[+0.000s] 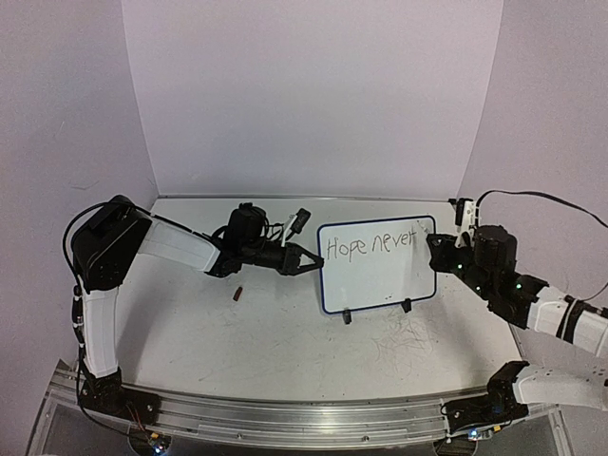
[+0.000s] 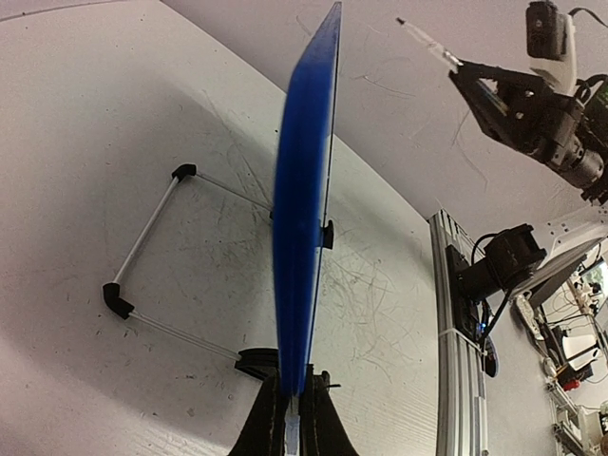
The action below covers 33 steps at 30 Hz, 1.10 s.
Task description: Write a sentence on the whiteboard
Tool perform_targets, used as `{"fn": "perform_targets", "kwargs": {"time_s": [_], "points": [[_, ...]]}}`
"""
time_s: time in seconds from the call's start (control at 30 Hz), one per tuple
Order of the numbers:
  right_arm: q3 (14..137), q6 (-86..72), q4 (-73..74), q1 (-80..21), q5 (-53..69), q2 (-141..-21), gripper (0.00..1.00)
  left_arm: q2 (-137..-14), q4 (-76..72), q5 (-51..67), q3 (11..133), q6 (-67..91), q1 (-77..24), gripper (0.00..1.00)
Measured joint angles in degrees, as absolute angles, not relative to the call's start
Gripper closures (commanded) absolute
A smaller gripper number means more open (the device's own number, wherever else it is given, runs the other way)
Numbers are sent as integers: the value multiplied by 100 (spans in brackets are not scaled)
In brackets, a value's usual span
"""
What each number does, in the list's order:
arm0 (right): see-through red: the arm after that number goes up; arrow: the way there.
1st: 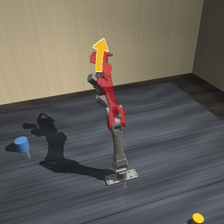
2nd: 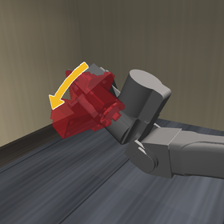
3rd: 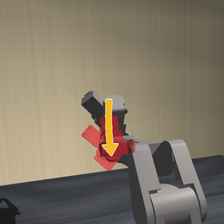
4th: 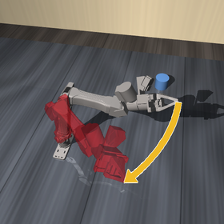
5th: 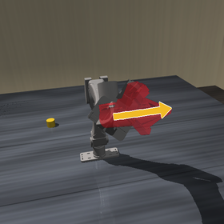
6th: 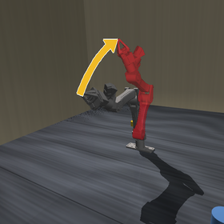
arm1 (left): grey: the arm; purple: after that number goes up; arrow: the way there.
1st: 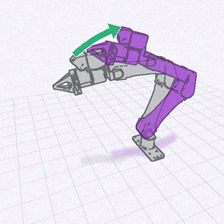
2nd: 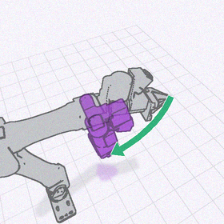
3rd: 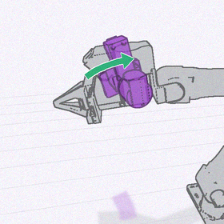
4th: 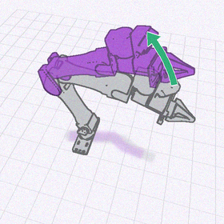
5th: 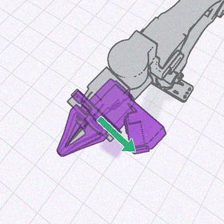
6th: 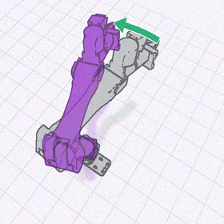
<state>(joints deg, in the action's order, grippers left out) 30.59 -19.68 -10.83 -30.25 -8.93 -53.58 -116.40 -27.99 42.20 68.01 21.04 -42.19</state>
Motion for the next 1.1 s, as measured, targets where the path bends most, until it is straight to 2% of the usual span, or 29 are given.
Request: {"fn": "perform_targets", "kwargs": {"time_s": [0.2,0.43,1.1], "points": [[3061,-2042,-573,-3578,-180,-4852,100,-11640,-2799,4192,6801,2108,-4222,100],[3047,-2040,-234,-4589,3,-5283,100,-11638,-2799,4185,6799,2127,-4222,100],[3009,-1931,-330,-4912,-211,-5744,100,-11598,-2811,4128,6698,2152,-4230,100]]}}
